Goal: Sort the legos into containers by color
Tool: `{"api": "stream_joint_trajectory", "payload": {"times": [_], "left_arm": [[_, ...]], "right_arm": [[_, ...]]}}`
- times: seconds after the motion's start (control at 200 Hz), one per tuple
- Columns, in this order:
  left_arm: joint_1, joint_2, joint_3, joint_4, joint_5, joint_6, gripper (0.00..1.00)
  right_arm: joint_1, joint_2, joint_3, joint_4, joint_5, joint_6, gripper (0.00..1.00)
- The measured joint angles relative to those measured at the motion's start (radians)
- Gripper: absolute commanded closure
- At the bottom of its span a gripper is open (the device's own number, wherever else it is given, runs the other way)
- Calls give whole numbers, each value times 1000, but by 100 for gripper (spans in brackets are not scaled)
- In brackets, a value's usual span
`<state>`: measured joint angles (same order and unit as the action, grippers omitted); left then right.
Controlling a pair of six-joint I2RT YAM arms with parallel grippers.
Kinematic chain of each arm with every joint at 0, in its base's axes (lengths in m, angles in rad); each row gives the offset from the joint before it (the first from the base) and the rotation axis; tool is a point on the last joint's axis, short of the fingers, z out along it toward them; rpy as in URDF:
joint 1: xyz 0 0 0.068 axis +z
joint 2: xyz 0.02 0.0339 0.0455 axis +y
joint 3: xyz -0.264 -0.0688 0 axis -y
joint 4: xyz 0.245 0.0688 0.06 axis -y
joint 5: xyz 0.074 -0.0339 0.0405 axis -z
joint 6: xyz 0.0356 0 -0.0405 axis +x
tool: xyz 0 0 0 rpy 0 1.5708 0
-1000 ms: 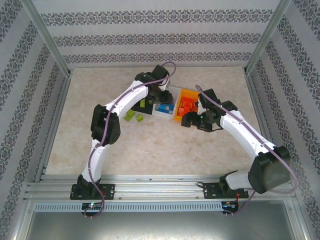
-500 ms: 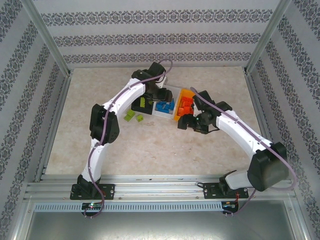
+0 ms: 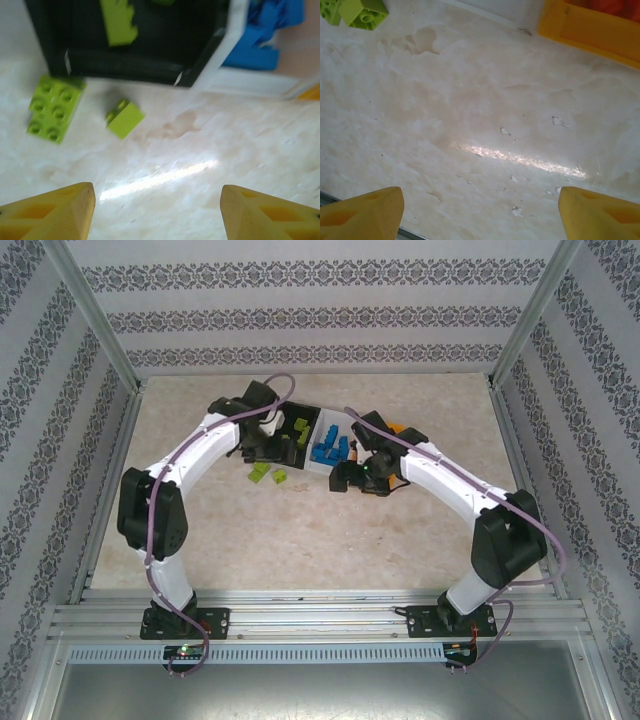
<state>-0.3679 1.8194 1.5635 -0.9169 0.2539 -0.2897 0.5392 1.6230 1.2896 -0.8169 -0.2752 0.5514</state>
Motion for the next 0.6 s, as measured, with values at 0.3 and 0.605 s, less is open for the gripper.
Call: {"api": "stream_joint_trajectory", "payload": {"times": [0.3, 0.605], "left_arm": [[2, -7, -121, 62, 28, 129, 37], [2, 103, -37, 80, 27, 222, 37]], "right_arm": [[29, 63, 49, -1, -4, 0, 19], [33, 63, 58, -9, -3, 0, 19]]}}
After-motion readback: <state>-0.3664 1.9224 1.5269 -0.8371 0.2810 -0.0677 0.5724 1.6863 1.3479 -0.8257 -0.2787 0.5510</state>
